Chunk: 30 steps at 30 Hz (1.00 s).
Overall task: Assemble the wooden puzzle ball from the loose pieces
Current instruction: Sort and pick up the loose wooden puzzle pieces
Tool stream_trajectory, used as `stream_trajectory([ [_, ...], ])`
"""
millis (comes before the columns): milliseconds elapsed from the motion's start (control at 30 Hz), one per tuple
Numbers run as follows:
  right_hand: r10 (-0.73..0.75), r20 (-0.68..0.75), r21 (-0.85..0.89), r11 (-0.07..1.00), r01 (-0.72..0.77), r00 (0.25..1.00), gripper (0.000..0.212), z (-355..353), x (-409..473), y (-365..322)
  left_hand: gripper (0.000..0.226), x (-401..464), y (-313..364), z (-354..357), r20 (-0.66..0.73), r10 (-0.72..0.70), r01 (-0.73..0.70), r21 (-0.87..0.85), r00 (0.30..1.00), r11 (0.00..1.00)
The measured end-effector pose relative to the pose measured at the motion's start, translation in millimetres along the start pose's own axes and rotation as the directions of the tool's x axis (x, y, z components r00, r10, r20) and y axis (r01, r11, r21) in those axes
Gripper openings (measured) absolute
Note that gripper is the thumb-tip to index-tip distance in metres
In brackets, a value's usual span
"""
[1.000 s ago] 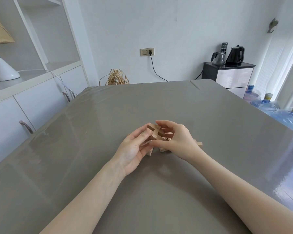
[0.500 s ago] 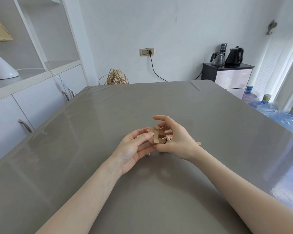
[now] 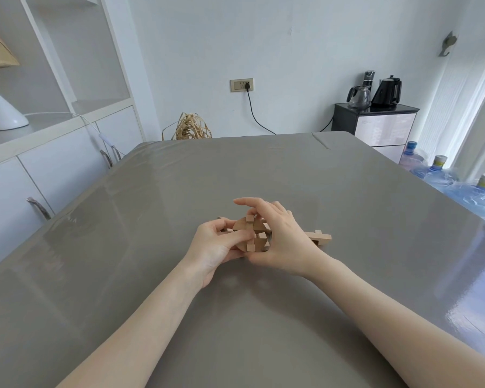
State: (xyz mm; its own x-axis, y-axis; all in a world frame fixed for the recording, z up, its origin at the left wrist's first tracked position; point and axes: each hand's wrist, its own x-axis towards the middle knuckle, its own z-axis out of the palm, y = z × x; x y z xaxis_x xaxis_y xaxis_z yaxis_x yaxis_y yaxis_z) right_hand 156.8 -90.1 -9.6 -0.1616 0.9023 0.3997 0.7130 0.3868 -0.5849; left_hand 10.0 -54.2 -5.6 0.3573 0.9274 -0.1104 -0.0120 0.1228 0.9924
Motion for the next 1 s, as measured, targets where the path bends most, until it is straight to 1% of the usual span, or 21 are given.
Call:
stream_trajectory([
  [100, -0.045, -0.025, -0.08, 0.996, 0.043, 0.999, 0.073, -3, 0, 1, 0.021, 0, 0, 0, 0.001, 0.001, -0.001, 0.021, 1.0, 1.0],
  [233, -0.108, -0.097, -0.169, 0.981, 0.091, 0.989, 0.06, -4, 1, 2, 0.02, 0, 1, 0, 0.01, -0.008, 0.008, 0.016, 1.0, 1.0],
  [333, -0.112, -0.103, -0.162, 0.982, 0.094, 0.988, 0.057, -4, 1, 2, 0.022, -1, 2, 0, 0.008, -0.007, 0.007, 0.009, 1.0, 1.0],
  [400, -0.084, -0.068, -0.123, 0.99, 0.075, 0.994, 0.06, -4, 0, 3, 0.025, -1, 2, 1, -0.016, -0.003, 0.003, 0.0, 1.0, 1.0],
  [500, -0.023, 0.008, -0.075, 0.997, 0.023, 1.0, 0.07, -8, 1, 7, 0.024, 0, 2, -1, -0.078, 0.004, -0.006, -0.034, 0.997, 0.999],
  [533, 0.007, 0.022, -0.069, 0.998, -0.006, 1.0, 0.069, -11, 2, 10, 0.021, 1, 3, -2, -0.103, 0.009, -0.015, -0.053, 0.995, 0.998],
  [600, 0.101, 0.026, -0.05, 0.994, -0.099, 0.995, 0.058, -21, 4, 15, 0.019, 3, 5, -5, -0.145, 0.02, -0.034, -0.097, 0.989, 0.995],
  [700, 0.249, 0.025, -0.011, 0.968, -0.249, 0.968, 0.03, -39, 5, 26, 0.027, 4, 7, -9, -0.172, 0.013, -0.039, -0.151, 0.985, 0.988],
  [767, 0.321, 0.061, -0.023, 0.947, -0.32, 0.945, 0.023, -50, 4, 32, 0.029, 5, 6, -9, -0.17, 0.007, -0.035, -0.165, 0.985, 0.986],
  [867, 0.418, 0.129, -0.056, 0.909, -0.414, 0.899, 0.026, -64, 3, 39, 0.022, 5, 3, -8, -0.164, 0.038, -0.061, -0.138, 0.986, 0.989],
  [1000, 0.508, 0.214, -0.089, 0.86, -0.502, 0.834, 0.033, -75, 1, 48, 0.018, 5, -1, -5, -0.13, 0.07, -0.084, -0.106, 0.989, 0.991],
])
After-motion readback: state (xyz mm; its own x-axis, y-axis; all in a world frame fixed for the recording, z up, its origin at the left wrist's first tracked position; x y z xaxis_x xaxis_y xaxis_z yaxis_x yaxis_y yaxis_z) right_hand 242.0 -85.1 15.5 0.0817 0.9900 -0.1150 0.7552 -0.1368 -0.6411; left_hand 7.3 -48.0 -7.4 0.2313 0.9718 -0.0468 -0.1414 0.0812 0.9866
